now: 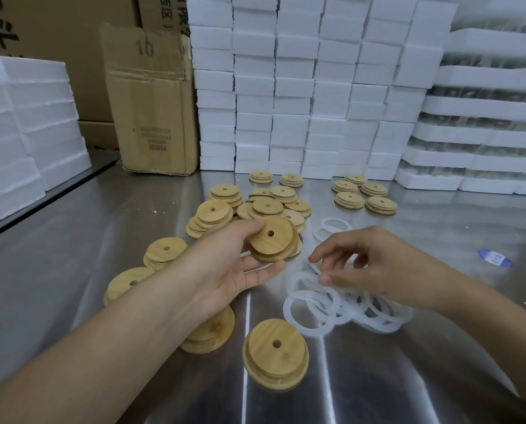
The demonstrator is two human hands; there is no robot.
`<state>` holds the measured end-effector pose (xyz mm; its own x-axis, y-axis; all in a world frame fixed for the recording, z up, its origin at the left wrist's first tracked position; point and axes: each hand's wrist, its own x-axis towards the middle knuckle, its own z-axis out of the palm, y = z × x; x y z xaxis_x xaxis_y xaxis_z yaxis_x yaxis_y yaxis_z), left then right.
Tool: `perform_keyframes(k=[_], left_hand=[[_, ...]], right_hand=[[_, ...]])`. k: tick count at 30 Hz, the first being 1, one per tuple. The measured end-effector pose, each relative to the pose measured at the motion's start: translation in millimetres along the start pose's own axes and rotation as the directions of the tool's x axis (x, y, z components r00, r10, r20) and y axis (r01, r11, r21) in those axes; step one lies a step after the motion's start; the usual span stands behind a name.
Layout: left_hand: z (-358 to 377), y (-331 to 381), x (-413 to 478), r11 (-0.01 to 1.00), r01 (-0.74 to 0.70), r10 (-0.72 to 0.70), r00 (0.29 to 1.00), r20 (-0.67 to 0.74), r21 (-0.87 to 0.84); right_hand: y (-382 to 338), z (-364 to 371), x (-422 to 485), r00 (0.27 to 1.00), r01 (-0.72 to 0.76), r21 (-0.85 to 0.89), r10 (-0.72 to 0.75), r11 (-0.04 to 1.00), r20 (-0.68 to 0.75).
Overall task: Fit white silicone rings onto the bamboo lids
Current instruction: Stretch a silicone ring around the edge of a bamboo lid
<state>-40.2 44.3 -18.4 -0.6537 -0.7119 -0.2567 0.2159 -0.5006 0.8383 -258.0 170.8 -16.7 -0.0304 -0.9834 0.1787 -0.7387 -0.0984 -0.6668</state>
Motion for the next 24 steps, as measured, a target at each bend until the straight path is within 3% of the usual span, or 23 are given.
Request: perform_keyframes(k=[6,10,12,18,24], left_hand=[[0.1,-0.4,-0.6,1.000,0.007,-0.007,1.000,0.001,0.009],[-0.9,-0.4,0.1,0.999,-0.025,0.025,1.000,0.011,0.019],[-1.2,-1.3,0.1,0.998,-0.043,0.042,0.999,0.026,0.034],[1.7,-5.9,0.2,0.978,-0.100,0.084,0.992,0.097,0.183],[11.8,-7.0,-9.3,0.970,-0.107,0.055,0.971,0.233,0.218]], right_hand=[[-4.0,3.5,-1.7,1.000,-0.018,-0.112,0.016,0.994,-0.014],[-11.2,-0.6,-3.0,0.945,0.021,-0.142,-0.066,0.990,-0.319],[-17.9,-3.3,-4.2,0.909,0.079,-0.141,-0.130,0.987,-0.397],[-32.3,4.8,-6.0,0.907,0.217,0.106,-0.161,0.970,-0.390],[-30.2,15.1,-4.3,0.889,0.188,0.128,-0.113,0.974,-0.443]])
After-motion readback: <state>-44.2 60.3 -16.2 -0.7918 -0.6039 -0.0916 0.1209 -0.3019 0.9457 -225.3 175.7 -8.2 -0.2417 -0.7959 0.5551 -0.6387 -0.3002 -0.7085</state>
